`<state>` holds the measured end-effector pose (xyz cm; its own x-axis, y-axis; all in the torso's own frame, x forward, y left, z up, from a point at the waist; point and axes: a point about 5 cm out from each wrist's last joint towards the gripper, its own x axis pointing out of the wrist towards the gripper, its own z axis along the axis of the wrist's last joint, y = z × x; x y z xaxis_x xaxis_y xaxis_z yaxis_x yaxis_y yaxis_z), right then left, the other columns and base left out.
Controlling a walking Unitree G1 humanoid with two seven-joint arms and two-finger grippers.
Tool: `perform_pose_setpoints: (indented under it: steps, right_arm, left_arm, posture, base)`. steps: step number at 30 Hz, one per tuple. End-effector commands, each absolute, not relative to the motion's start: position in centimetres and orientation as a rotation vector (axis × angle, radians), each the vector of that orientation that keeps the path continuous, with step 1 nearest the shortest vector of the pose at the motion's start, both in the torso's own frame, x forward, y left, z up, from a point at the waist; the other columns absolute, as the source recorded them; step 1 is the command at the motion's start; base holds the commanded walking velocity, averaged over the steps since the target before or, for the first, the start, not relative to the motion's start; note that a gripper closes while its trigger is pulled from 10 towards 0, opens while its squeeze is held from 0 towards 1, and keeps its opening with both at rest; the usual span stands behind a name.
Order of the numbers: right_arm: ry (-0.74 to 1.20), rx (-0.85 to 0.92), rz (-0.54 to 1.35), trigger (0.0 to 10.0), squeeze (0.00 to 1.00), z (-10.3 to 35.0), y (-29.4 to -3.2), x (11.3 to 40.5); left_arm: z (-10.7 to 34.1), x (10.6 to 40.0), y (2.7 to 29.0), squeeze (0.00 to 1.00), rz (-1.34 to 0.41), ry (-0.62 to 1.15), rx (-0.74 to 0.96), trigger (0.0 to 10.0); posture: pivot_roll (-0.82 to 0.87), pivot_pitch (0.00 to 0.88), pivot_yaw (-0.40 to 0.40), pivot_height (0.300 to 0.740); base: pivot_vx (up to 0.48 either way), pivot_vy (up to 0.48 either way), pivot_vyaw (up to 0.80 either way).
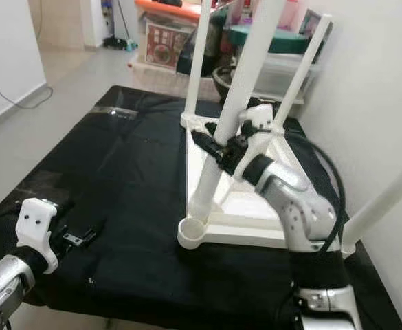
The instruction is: Building children table
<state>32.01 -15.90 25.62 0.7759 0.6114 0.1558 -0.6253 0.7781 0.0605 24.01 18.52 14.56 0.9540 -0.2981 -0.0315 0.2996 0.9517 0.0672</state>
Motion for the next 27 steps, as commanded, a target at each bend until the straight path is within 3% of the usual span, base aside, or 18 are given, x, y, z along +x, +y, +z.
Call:
perform_pose_setpoints:
  steps: [1,6,18,27]
  right_arm:
    - [-0.127,0.116,0.592,0.0,0.0,25.4,-16.6,32.1]
    - [-0.123,0.13,0.539,0.0,0.0,25.4,-17.1,32.3]
    - [-0.136,0.138,0.469,0.0,0.0,25.6,-16.8,32.5]
    - [-0.126,0.105,0.391,0.0,0.0,25.4,-17.6,33.1]
  left_arm:
    - [14.1,24.2,18.4,0.0,-0.299,0.048,0.037,10.0]
    - [14.0,24.1,18.4,0.0,-0.297,0.055,0.032,10.0]
    - [13.7,24.1,19.1,0.0,-0.239,0.067,-0.025,10.0]
    - [13.6,23.9,19.3,0.0,-0.24,0.071,0.007,10.0]
  posture:
    - [0.08,0.0,-0.11,0.74]
    - [0.09,0.0,-0.113,0.74]
    - [0.09,0.0,-0.116,0.74]
    - [0.09,0.0,-0.12,0.74]
  base:
    - [0.0,0.0,0.0]
    - [0.0,0.049,0.0]
    - [0.0,0.472,0.0]
    - [0.0,0.0,0.0]
